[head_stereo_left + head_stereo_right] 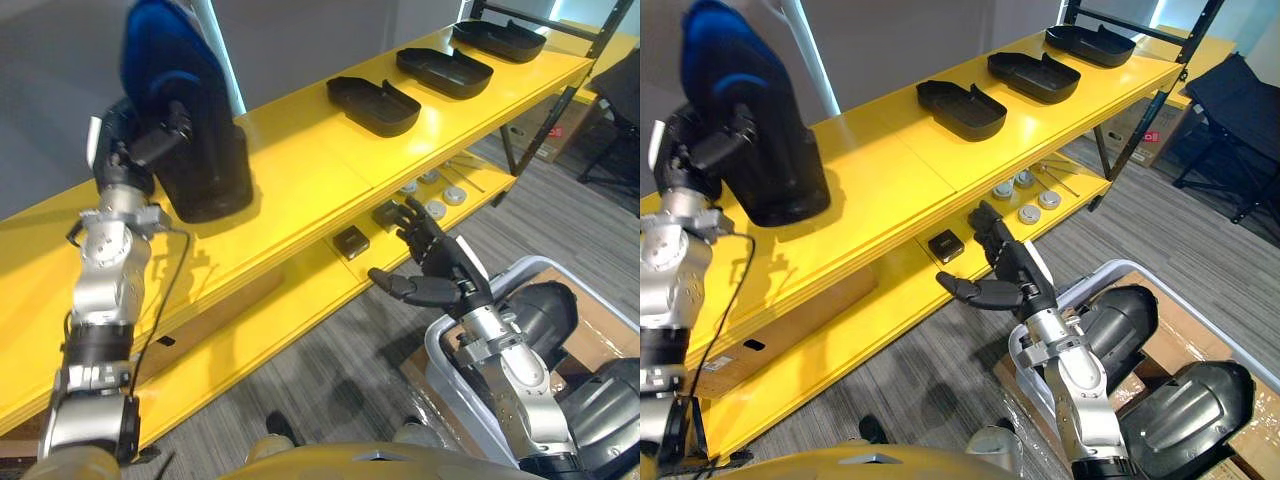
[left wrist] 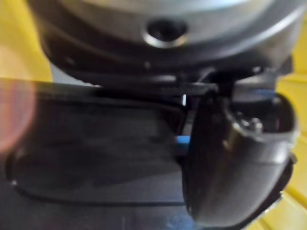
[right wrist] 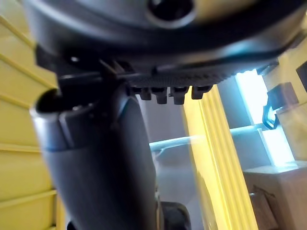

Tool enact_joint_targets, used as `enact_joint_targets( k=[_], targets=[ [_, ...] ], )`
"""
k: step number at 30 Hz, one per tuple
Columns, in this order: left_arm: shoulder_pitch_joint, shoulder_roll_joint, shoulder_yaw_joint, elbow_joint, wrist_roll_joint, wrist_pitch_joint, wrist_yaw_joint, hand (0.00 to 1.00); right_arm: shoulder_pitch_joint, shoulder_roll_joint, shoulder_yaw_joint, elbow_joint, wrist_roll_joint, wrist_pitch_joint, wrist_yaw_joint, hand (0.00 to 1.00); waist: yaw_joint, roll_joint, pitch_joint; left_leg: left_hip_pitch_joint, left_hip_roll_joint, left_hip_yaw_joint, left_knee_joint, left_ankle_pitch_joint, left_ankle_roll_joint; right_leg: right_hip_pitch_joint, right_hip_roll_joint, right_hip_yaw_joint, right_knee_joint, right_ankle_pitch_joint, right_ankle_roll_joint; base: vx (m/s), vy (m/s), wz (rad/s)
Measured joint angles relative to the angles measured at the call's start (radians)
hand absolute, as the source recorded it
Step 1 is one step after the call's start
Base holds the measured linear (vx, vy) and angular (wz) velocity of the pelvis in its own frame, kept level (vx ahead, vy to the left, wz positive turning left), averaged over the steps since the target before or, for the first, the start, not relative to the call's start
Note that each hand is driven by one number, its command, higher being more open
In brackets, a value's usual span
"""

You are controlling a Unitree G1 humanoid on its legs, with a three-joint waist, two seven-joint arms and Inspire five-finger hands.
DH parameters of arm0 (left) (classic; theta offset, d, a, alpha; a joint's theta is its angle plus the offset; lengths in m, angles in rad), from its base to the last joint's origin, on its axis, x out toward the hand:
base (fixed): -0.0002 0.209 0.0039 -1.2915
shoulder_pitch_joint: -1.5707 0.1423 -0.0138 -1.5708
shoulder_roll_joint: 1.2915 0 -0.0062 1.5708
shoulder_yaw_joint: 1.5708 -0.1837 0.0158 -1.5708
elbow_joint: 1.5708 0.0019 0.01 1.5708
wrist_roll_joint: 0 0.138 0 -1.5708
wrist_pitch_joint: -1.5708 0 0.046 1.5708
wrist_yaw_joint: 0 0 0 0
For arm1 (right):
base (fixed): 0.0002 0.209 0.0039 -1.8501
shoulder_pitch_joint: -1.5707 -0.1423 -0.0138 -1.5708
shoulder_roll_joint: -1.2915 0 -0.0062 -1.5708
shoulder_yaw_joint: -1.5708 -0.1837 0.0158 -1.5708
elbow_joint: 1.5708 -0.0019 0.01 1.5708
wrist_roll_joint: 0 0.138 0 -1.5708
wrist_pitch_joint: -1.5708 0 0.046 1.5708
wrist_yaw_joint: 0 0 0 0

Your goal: Walk over and take three plastic housings, then place them on the shelf

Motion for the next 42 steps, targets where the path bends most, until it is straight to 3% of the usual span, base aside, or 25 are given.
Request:
enact_joint_targets(
  k=[7, 15, 20, 23, 26, 27, 32, 37, 42],
  targets=[
    [-0.165, 0.03, -0.026, 0.137, -0.05, 0.01, 0.1, 0.0, 0.056, 0.018, 0.049, 0.034, -0.001, 0.0, 0.009, 1.0, -0.014, 0.0, 0.0, -0.005, 0.0, 0.028, 0.0, 0.002, 0.003, -0.041, -0.004, 0.036, 0.027, -0.006, -0.009, -0.01, 0.013, -0.12],
    [-0.237, 0.03, -0.108, 0.255, -0.116, 0.062, 0.165, 0.0, 0.056, 0.023, 0.114, 0.033, -0.003, 0.0, -0.004, 1.0, -0.04, -0.011, 0.012, -0.073, -0.001, 0.033, 0.001, 0.018, 0.02, -0.134, -0.008, 0.058, 0.065, -0.002, -0.004, -0.02, 0.009, -0.02],
    [-0.285, 0.03, -0.114, 0.316, -0.201, 0.09, 0.178, 0.0, 0.041, 0.04, 0.166, 0.013, -0.004, 0.0, -0.046, 1.0, -0.047, -0.053, 0.076, -0.108, -0.001, 0.03, 0.002, 0.024, 0.028, -0.171, -0.009, 0.061, 0.077, -0.005, -0.009, -0.01, 0.012, 0.03],
    [-0.332, 0.03, -0.114, 0.322, -0.237, 0.085, 0.179, 0.0, 0.029, 0.047, 0.166, -0.02, -0.007, -0.002, -0.05, 1.0, -0.028, -0.067, 0.122, -0.11, 0.002, 0.03, 0.022, 0.018, 0.028, -0.169, -0.011, 0.066, 0.082, -0.001, -0.005, 0.0, 0.006, 0.01],
    [-0.373, 0.031, -0.114, 0.323, -0.24, 0.069, 0.179, 0.0, -0.042, 0.047, 0.192, -0.054, 0.013, -0.002, -0.042, 1.0, -0.029, -0.064, 0.163, -0.13, 0.011, 0.015, 0.054, 0.008, 0.031, -0.169, -0.012, 0.059, 0.086, -0.001, -0.006, -0.01, 0.004, 0.08],
    [-0.401, 0.03, -0.124, 0.323, -0.253, 0.069, 0.182, 1.0, -0.084, 0.047, 0.208, -0.056, 0.027, -0.003, -0.033, 1.0, -0.028, -0.065, 0.177, -0.145, 0.017, 0.006, 0.066, 0.007, 0.032, -0.177, -0.011, 0.054, 0.092, -0.003, -0.008, -0.02, -0.005, 0.15],
    [-0.446, 0.03, -0.18, 0.323, -0.283, 0.088, 0.194, 1.0, -0.152, 0.055, 0.28, -0.087, 0.032, -0.002, -0.031, 1.0, -0.024, -0.064, 0.233, -0.178, 0.023, -0.019, 0.084, 0.005, 0.035, -0.187, -0.011, 0.032, 0.1, -0.004, -0.011, -0.01, 0.002, 0.14],
    [-0.471, 0.026, -0.192, 0.319, -0.311, 0.103, 0.201, 1.0, -0.174, 0.058, 0.32, -0.101, 0.032, 0.027, -0.066, 1.0, 0.004, -0.075, 0.292, -0.212, 0.03, -0.027, 0.104, 0.002, 0.039, -0.217, -0.012, 0.031, 0.116, -0.007, -0.015, 0.0, 0.004, 0.02],
    [-0.473, 0.025, -0.201, 0.317, -0.308, 0.104, 0.214, 1.0, -0.197, 0.057, 0.331, -0.108, 0.032, 0.042, -0.091, 1.0, 0.007, -0.075, 0.299, -0.212, 0.034, -0.037, 0.116, -0.001, 0.042, -0.217, -0.012, 0.031, 0.132, -0.017, -0.028, 0.0, 0.002, 0.01]
  ],
)
